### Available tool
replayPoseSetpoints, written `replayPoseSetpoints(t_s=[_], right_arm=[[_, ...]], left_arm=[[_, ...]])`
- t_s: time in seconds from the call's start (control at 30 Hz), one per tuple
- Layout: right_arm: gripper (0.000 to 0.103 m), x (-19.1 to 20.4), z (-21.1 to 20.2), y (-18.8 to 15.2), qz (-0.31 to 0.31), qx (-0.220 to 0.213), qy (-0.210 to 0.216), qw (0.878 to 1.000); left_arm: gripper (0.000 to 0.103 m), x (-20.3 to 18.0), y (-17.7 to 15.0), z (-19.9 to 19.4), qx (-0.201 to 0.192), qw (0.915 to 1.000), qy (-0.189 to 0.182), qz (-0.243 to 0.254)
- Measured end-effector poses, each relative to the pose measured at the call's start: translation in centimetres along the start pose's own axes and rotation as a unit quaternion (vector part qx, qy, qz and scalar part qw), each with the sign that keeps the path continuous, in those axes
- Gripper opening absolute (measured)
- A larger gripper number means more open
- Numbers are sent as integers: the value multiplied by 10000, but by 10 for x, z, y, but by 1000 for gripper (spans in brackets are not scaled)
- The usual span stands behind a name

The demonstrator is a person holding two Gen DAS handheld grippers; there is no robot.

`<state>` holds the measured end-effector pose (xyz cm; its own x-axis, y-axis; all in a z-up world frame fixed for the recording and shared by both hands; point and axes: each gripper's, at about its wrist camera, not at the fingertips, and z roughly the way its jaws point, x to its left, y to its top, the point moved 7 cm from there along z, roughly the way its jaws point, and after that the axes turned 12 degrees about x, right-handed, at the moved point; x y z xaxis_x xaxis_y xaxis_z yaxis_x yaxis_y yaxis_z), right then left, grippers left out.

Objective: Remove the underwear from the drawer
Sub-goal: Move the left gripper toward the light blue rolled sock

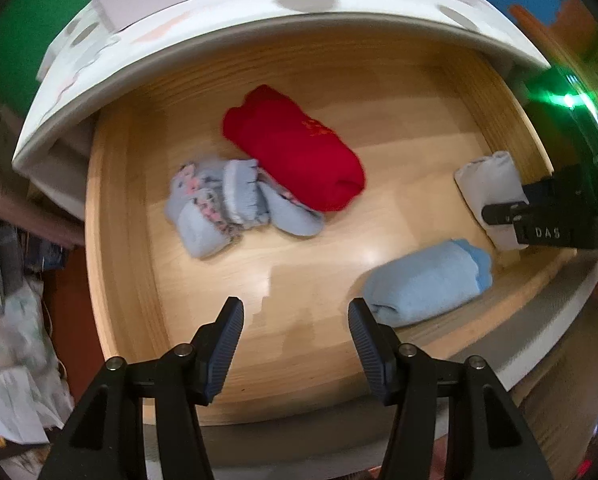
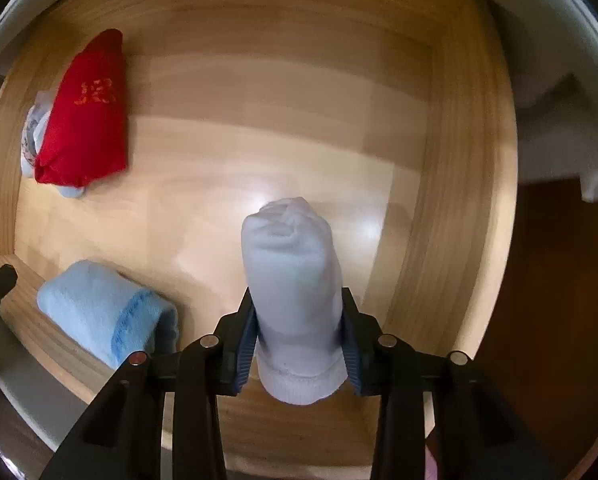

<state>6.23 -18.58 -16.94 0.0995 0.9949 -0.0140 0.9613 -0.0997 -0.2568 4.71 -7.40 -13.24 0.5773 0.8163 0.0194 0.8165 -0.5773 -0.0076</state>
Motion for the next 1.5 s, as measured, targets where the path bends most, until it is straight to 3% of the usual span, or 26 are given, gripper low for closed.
replayPoseSetpoints(t_s=[0.13,0.3,0.67,0.87,1.17,1.23,1.5], right_arm=[[34,-2,5,-12,208,163,63,9996],[34,1,7,-24,296,70,45,9995],[34,3,7,-42,353,-136,75,9993],[34,-4,3,-48,341,-131,63,9993],[34,-6,16,-49,336,-155,107,9993],[35,-8,15,-51,340,-159,118,9992],[35,-13,15,-54,343,-170,141,9992]], left_arm=[[56,-12,0,3,29,9994,76,337],[56,-17,4,6,111,9986,-43,524],[56,-32,33,22,345,9976,-90,594],[56,-46,44,29,539,9961,-396,575],[56,-54,54,14,399,9923,-1035,555],[62,-61,55,13,381,9909,-1158,563],[64,-96,58,36,811,9841,-1403,729]])
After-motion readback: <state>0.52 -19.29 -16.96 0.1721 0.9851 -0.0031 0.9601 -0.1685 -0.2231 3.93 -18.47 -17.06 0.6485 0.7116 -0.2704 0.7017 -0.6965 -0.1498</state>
